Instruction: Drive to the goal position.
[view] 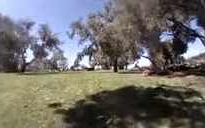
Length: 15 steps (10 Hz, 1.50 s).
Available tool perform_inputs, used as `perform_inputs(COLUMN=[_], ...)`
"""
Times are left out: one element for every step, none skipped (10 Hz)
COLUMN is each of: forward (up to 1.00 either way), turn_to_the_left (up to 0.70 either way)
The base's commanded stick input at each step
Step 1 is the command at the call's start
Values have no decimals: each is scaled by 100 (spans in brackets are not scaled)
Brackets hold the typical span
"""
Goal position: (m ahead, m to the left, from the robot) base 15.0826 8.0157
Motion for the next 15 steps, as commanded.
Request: perform_inputs(forward=[70,70,70,70,70,70,70,70,70,70,70,70,70,70,70], turn_to_the_left=[0,0,0,9,23,17,3,0,27,27,27,27,27,27,27])
